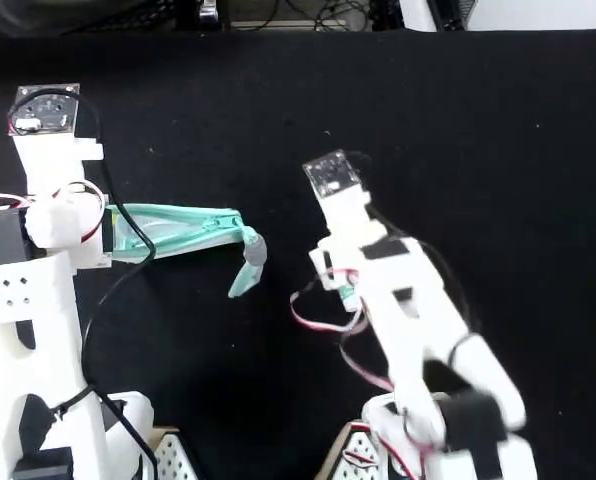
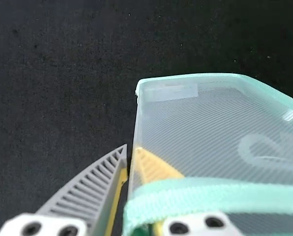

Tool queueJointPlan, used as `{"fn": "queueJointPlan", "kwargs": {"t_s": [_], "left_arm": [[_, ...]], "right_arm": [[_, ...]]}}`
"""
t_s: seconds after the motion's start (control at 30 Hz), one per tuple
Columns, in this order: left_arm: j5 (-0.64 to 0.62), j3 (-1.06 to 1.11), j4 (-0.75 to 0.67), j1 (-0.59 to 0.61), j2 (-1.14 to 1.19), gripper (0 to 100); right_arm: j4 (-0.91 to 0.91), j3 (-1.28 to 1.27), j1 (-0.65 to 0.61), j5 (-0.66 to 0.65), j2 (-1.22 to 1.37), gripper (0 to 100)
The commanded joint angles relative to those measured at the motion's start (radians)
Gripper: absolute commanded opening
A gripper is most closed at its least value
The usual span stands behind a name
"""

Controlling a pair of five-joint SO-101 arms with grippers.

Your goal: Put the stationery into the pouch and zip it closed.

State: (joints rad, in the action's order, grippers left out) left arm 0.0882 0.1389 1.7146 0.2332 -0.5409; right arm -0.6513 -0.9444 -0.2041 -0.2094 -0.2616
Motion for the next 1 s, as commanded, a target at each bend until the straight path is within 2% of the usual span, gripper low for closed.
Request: {"fn": "queueJointPlan", "kwargs": {"t_s": [0.0,0.2,0.33,0.7,0.77,0.9,0.97], "left_arm": [[0.006,0.005,-0.025,0.025,0.008,3],[0.006,0.005,-0.025,0.025,0.008,3],[0.009,0.038,-0.043,0.024,0.002,3],[0.009,0.079,-0.086,0.025,0.002,3],[0.009,0.079,-0.086,0.025,0.002,3],[0.009,0.076,-0.086,0.025,0.002,3],[0.009,0.076,-0.086,0.027,0.002,3]], "right_arm": [[0.018,0.104,0.005,-0.003,0.091,11.9],[-0.006,0.116,-0.032,-0.097,0.147,11.4],[-0.089,0.117,-0.084,-0.143,0.119,0.9],[-0.336,0.021,-0.092,-0.187,-0.045,1.3],[-0.382,0.012,-0.092,-0.209,-0.071,3.4],[-0.433,0.018,-0.095,-0.253,-0.084,17.8],[-0.431,0.027,-0.11,-0.269,-0.084,19.8]]}}
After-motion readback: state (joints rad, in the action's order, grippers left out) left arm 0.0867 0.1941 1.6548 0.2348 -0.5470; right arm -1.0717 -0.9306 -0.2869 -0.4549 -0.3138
